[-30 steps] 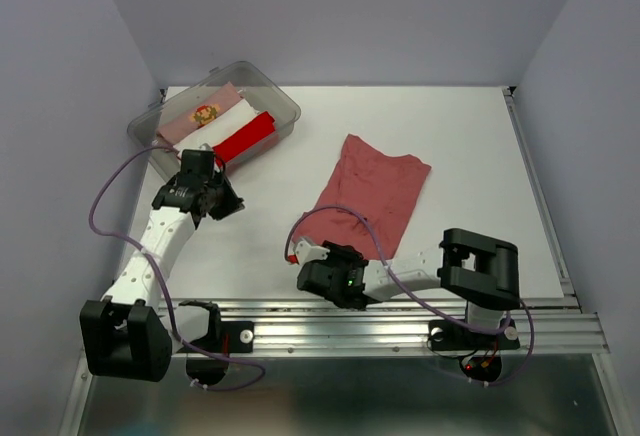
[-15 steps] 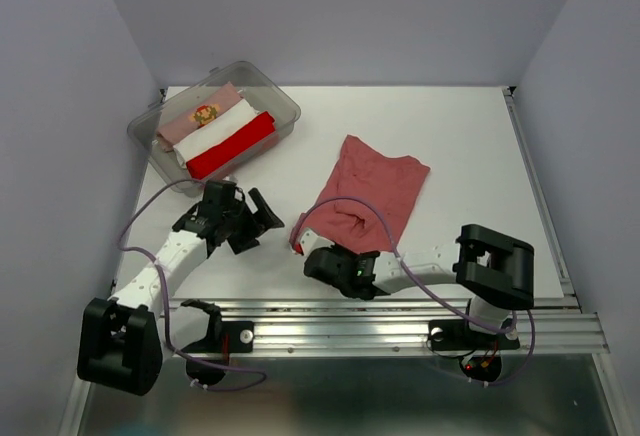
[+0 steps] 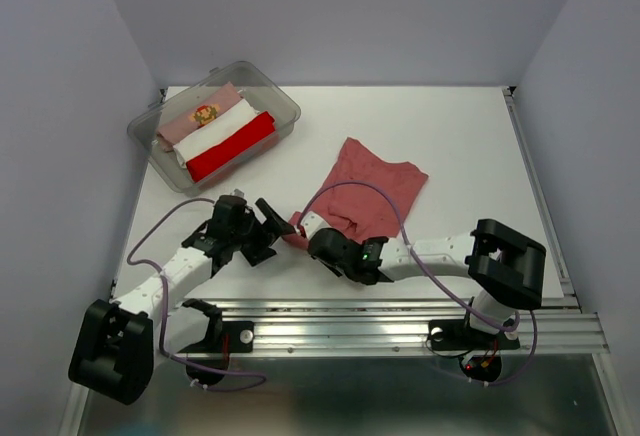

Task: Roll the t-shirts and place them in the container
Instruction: Roll the T-shirt to the center of the board.

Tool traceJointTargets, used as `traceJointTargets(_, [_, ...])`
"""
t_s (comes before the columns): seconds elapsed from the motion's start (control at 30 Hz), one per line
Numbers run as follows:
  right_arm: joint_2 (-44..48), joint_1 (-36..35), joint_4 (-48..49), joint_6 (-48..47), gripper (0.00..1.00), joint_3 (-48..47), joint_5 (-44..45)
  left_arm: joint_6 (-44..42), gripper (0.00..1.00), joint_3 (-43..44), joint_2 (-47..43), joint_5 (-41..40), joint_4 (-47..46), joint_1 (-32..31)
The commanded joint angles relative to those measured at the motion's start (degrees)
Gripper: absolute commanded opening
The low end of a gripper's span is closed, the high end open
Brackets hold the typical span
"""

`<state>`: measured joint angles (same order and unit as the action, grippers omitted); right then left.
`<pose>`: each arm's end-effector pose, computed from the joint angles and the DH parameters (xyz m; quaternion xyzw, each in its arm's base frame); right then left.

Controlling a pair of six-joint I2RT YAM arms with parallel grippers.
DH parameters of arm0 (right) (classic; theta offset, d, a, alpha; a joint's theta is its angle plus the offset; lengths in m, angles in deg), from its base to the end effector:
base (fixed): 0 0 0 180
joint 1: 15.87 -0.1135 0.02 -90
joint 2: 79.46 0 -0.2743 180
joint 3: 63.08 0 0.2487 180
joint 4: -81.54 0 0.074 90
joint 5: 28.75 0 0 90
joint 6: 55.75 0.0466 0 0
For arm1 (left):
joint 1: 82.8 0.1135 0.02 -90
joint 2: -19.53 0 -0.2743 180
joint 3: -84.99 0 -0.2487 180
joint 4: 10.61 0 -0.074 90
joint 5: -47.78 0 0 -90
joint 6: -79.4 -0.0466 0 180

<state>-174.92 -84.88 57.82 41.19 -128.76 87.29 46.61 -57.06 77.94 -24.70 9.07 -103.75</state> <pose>0.1376 0.3016 0.1699 -0.4166 0.8292 0.0191 0.3722 0.1816 -0.0846 0.1839 -0.2179 0.8717 -0.3698 0.2363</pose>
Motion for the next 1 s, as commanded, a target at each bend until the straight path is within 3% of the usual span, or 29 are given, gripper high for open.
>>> traceJointTargets(0.0, [1.5,0.3,2.8,2.5,0.04,-3.1,-4.4,6.0,0.99,-3.0,-1.1,-0.4,-8.4,-1.5])
traceJointTargets(0.37, [0.5,1.3,2.9,3.9,0.03,-4.3,-6.7,11.4,0.95,-7.4,5.6,-1.6,-22.9,-3.6])
traceJointTargets(0.5, [0.6,1.3,2.9,4.0,0.04,-4.3,-6.7,11.5,0.81,-6.2,9.0,-3.5,-24.0,-4.6])
traceJointTargets(0.6, [0.6,1.3,2.0,3.9,0.05,-4.5,-6.0,11.6,0.61,-5.2,10.7,-4.2,-24.2,-5.0])
traceJointTargets(0.7, [0.9,1.3,1.1,3.5,0.16,-4.3,-5.3,11.7,0.4,-4.7,10.6,-4.9,-24.2,-5.0])
traceJointTargets(0.73, [0.9,1.3,0.6,3.5,0.28,-4.3,-5.3,11.7,0.36,-4.4,10.5,-4.9,-24.1,-4.9])
traceJointTargets(0.8, [1.4,1.3,-0.2,3.1,0.52,-4.4,-4.9,11.5,0.31,-3.9,10.6,-4.9,-23.6,-5.0])
traceJointTargets(0.97, [3.2,0.7,-1.1,2.0,0.78,-4.2,-2.1,11.4,0.19,-3.2,10.5,-5.0,-22.1,-5.0])
